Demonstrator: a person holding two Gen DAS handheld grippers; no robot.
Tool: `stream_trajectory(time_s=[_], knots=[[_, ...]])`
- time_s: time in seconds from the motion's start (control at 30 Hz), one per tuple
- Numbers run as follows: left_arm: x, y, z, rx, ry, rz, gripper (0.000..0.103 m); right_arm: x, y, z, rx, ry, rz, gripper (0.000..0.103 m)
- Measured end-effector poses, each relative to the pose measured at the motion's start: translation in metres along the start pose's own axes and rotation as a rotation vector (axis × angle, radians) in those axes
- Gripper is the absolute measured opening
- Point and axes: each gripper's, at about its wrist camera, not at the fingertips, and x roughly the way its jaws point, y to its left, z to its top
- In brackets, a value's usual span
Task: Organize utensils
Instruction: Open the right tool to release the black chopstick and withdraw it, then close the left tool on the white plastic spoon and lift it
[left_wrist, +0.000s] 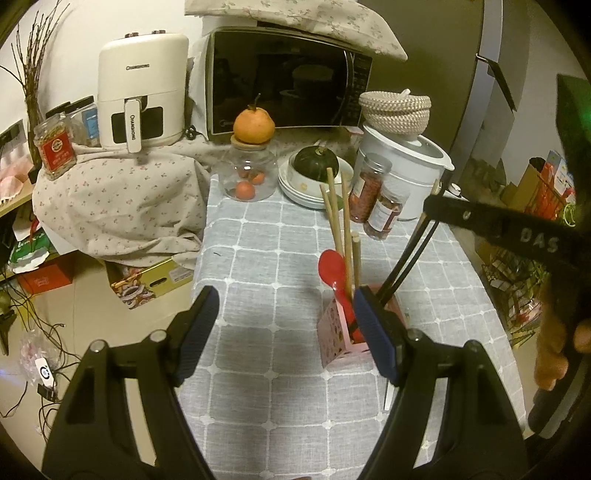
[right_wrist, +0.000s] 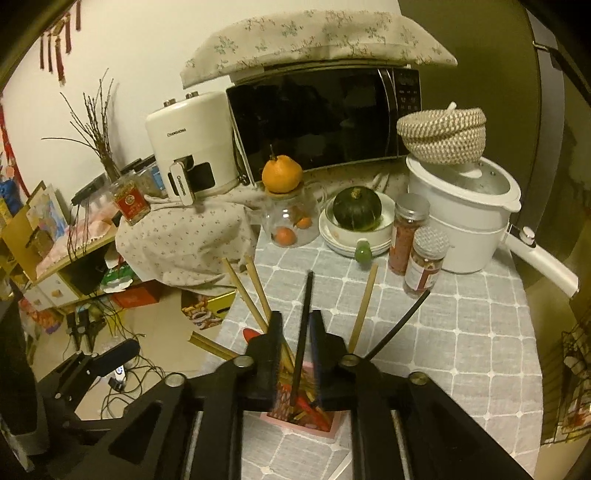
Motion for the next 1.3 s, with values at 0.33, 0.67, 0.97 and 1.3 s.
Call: stream_trajectory(time_s=[0.33,0.67,0.97,1.3], knots=[[-0.003,-0.013,-0.001,0.010,-0.001,-0.007,0.081,-0.050,-0.018,-0.012,0.008,-0.075,0.027,0.055],[0.001,-0.036,-0.026,0.059,0.043,-0.025,0.083,-0.079,-0.075,-0.050,0.046,-0.076,-0.035,0.067],[0.030,-0.059,-0.060,0.120,0.145,-0.074,0.083,-0.066,-0.117,-0.092,0.077,-0.047,-0.098,0.077],[0.071,-0.089,-0.097,0.140,0.223,-0.206,0.082,-0.021,-0.137,-0.125,0.016,0.151,-0.233,0.078]])
